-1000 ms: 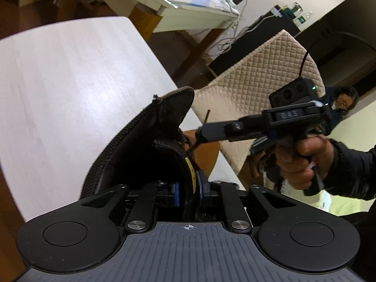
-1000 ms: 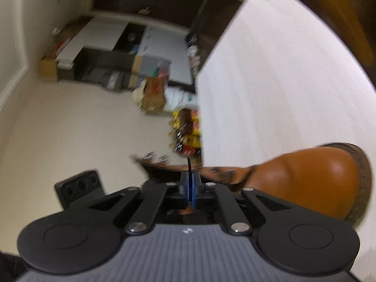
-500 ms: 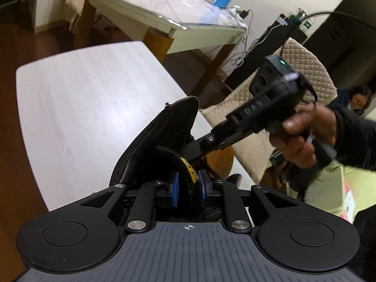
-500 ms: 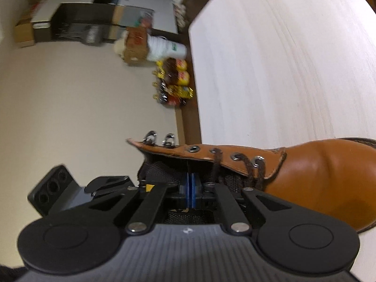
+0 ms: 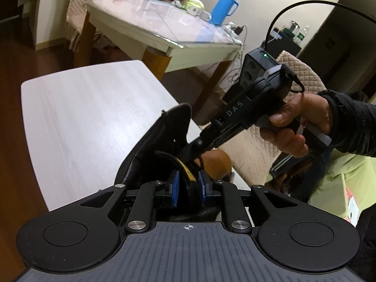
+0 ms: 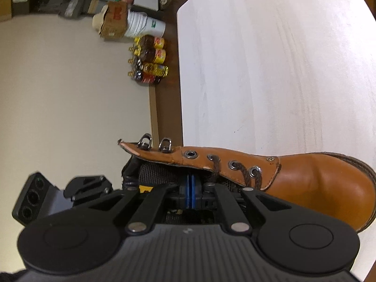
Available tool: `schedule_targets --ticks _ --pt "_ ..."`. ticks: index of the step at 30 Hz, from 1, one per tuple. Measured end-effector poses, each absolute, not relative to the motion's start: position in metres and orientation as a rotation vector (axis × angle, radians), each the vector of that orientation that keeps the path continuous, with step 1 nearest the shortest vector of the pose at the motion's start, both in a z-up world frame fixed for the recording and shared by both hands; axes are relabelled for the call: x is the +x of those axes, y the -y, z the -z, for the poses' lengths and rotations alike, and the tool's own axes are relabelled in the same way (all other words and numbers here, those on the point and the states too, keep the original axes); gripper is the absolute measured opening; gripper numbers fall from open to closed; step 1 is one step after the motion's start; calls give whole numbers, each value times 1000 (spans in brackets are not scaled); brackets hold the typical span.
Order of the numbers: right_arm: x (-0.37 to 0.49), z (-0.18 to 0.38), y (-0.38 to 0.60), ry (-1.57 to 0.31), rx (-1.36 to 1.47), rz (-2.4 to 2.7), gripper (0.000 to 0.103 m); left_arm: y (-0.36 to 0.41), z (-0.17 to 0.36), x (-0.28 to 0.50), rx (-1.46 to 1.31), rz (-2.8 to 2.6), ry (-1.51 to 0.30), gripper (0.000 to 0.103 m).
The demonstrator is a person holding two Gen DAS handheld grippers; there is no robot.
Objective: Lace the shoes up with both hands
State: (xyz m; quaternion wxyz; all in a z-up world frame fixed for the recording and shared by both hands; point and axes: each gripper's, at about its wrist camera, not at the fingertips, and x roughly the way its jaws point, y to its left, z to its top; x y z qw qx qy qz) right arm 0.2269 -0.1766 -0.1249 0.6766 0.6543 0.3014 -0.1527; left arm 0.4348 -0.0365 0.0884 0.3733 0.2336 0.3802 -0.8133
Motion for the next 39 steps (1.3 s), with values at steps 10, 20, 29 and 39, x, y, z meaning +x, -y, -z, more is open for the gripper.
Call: schedule_targets --ticks 10,20,29,39 --pt "208 133 159 -583 1575 437 3 33 -88 441 539 2099 -965 18" --pt "243 110 176 -763 1428 425 3 24 -85 442 509 2112 -960 18" --pt "247 110 184 -817 1471 416 3 24 -85 449 475 2106 -964 18" --pt "234 103 166 -680 1495 425 3 24 -85 445 482 2119 -964 18"
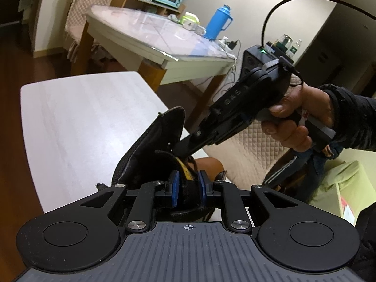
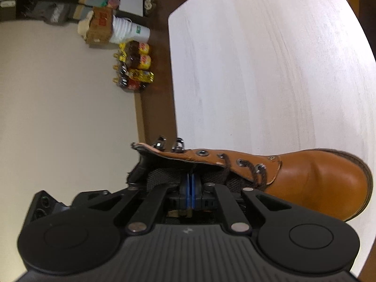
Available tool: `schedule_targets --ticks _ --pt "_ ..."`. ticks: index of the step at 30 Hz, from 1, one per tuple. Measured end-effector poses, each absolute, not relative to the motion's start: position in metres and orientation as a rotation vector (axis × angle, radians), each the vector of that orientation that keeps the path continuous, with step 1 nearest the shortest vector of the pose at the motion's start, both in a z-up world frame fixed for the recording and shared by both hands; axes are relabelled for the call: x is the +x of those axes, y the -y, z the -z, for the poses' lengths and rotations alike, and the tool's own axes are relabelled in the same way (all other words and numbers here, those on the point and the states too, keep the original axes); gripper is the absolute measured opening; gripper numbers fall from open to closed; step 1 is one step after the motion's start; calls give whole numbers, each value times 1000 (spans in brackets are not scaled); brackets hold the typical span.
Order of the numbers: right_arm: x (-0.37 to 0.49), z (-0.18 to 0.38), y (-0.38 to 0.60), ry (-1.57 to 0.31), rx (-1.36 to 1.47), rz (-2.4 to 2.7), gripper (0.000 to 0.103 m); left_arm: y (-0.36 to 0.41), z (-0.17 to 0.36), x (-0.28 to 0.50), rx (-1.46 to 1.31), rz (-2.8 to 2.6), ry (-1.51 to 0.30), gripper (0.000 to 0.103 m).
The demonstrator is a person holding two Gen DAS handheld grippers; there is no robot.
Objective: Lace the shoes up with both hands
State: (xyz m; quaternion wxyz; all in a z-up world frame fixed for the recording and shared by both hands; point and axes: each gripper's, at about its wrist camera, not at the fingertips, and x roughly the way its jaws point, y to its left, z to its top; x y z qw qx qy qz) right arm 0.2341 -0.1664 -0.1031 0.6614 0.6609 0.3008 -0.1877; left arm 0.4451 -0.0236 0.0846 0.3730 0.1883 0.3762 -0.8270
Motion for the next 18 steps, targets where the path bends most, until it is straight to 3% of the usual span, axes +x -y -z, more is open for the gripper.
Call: schedule_targets --ticks 18 --pt "245 118 174 -766 1467 368 3 26 -82 443 483 2119 -965 18"
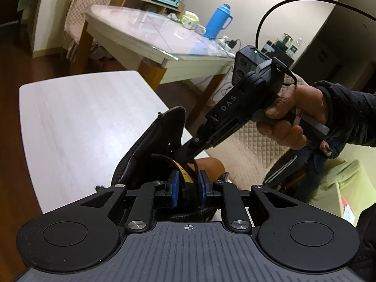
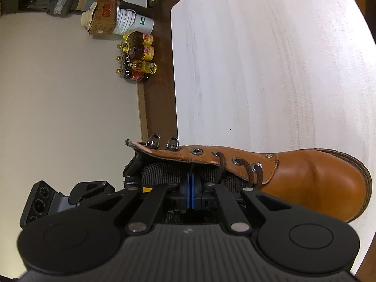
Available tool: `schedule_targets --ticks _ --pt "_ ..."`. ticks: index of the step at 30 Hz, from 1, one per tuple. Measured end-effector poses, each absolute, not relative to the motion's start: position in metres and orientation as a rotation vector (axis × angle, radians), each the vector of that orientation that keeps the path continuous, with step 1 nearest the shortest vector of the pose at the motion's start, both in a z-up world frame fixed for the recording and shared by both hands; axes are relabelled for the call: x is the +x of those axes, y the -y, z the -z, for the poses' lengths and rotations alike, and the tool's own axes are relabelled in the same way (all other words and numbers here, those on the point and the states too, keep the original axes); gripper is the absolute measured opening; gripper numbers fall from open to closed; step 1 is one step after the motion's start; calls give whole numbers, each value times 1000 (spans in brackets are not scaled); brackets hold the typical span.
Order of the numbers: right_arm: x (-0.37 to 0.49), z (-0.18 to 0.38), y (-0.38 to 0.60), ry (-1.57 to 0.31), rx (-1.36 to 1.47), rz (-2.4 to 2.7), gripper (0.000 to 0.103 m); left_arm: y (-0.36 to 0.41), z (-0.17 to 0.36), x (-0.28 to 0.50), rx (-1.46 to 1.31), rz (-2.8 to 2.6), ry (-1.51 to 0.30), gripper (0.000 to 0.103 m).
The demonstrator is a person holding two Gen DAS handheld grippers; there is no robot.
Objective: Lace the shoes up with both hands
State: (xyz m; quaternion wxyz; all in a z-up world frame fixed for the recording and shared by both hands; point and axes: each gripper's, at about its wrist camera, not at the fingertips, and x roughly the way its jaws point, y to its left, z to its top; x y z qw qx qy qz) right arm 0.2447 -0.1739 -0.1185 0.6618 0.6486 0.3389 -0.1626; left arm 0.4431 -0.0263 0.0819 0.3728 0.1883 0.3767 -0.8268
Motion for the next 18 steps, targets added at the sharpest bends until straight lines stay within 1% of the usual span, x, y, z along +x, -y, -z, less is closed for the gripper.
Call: schedule_targets --ticks 5,11,18 --pt "248 114 165 -790 1415 375 3 24 -82 444 489 2117 -969 18" --pt "246 114 169 -804 1426 343 3 27 -83 445 488 2114 -970 18" --pt "239 125 166 -752 1500 382 3 26 -85 443 494 2116 -961 18"
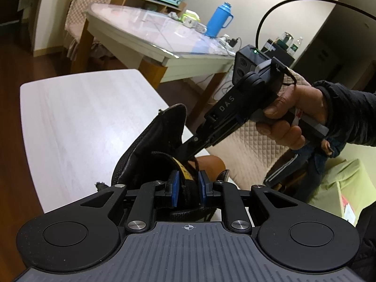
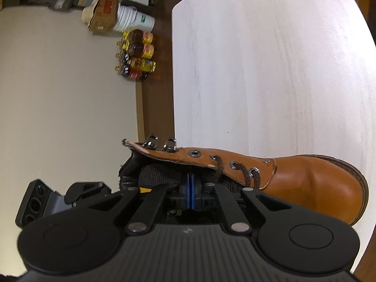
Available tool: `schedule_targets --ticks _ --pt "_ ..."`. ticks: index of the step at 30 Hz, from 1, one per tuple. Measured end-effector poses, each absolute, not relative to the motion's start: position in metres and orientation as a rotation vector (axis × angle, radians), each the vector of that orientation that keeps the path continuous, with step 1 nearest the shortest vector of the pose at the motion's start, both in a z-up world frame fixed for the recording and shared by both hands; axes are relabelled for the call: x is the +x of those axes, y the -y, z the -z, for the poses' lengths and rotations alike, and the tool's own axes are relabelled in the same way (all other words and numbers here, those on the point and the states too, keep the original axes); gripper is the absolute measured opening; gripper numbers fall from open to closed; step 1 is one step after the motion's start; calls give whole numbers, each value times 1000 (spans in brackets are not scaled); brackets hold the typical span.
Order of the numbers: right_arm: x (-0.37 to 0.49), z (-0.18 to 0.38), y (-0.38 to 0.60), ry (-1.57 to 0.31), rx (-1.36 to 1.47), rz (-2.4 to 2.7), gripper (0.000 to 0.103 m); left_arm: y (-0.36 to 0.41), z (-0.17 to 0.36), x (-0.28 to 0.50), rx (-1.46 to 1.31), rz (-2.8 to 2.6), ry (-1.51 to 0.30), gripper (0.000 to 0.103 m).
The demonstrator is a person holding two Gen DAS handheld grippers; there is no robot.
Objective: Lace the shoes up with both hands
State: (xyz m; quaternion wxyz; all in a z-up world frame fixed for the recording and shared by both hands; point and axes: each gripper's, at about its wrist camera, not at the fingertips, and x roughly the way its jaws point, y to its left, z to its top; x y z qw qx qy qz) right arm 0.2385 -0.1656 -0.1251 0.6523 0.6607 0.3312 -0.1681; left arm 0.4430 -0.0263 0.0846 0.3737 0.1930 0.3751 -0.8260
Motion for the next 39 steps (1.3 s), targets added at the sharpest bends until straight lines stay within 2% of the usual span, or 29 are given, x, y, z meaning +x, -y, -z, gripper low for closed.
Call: schedule_targets --ticks 8,17,23,30,36,39 --pt "231 136 168 -706 1589 374 3 27 -83 441 500 2114 -961 18" --pt "245 111 163 -745 1310 445 3 21 -86 438 499 2116 -953 18" --pt "230 107 151 -649 1318 432 15 21 -92 438 467 2128 -935 18" --pt "187 87 166 -580 1303 412 15 34 -109 420 486 2087 -899 18" --pt "185 128 230 -576 1282 105 17 41 -118 384 555 1835 -947 18" --pt "191 162 255 -527 1352 -43 23 35 -125 359 548 1648 -992 18"
